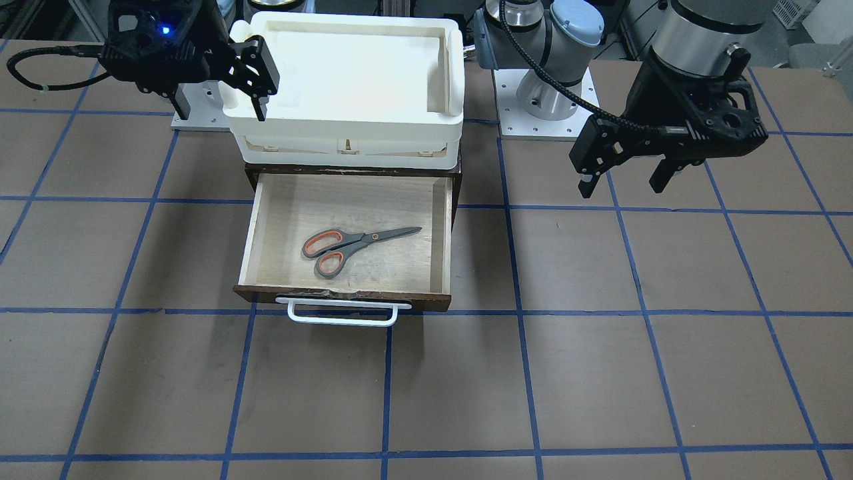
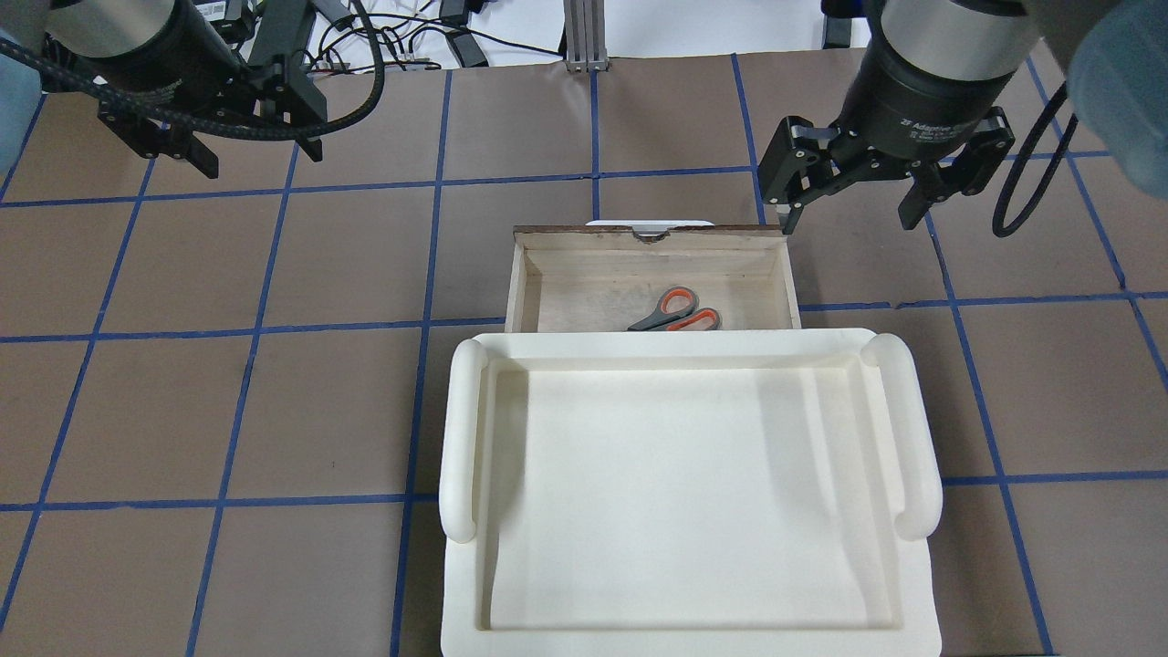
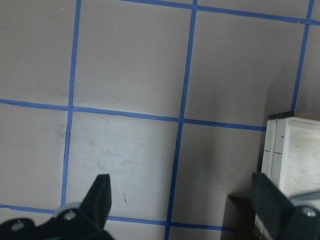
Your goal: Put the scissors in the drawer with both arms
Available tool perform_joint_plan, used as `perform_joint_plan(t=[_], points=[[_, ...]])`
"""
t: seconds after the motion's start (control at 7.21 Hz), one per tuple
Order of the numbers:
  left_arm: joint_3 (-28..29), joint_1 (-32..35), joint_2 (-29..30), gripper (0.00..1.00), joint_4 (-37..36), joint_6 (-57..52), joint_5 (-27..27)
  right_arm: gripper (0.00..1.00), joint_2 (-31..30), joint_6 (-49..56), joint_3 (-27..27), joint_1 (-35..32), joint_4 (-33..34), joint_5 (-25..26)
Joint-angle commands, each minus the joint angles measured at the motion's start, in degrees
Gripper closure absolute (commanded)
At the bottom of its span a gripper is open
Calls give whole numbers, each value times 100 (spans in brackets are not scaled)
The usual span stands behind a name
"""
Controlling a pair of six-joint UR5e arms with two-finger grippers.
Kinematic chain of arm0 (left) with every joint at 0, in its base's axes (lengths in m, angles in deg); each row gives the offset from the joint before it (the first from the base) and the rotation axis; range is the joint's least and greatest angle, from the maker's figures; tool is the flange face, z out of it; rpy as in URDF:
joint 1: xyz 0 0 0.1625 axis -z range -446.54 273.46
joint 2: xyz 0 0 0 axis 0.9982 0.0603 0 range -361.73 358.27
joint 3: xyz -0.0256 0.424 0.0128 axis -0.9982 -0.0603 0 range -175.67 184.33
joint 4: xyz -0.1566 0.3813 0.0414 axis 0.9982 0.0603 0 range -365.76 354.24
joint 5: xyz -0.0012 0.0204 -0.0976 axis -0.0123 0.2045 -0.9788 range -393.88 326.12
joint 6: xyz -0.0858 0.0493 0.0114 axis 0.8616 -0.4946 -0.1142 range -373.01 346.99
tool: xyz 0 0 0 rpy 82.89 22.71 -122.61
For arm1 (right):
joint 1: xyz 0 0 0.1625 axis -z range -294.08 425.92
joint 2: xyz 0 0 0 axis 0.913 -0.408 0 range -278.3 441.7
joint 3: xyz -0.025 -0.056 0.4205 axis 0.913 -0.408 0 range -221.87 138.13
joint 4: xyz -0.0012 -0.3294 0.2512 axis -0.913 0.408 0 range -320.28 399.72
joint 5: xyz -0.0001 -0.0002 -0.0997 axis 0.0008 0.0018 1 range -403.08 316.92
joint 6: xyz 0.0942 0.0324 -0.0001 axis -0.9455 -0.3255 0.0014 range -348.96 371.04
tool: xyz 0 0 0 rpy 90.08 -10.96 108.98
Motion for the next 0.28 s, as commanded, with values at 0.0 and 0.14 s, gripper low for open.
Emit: perform_joint_plan(t=[0.0, 0.14], points=[[-5, -1, 17, 0, -8, 8, -41, 0, 0, 0, 0, 0, 0, -4], [-14, -1, 8, 0, -8, 17, -51, 0, 0, 0, 0, 0, 0, -4]])
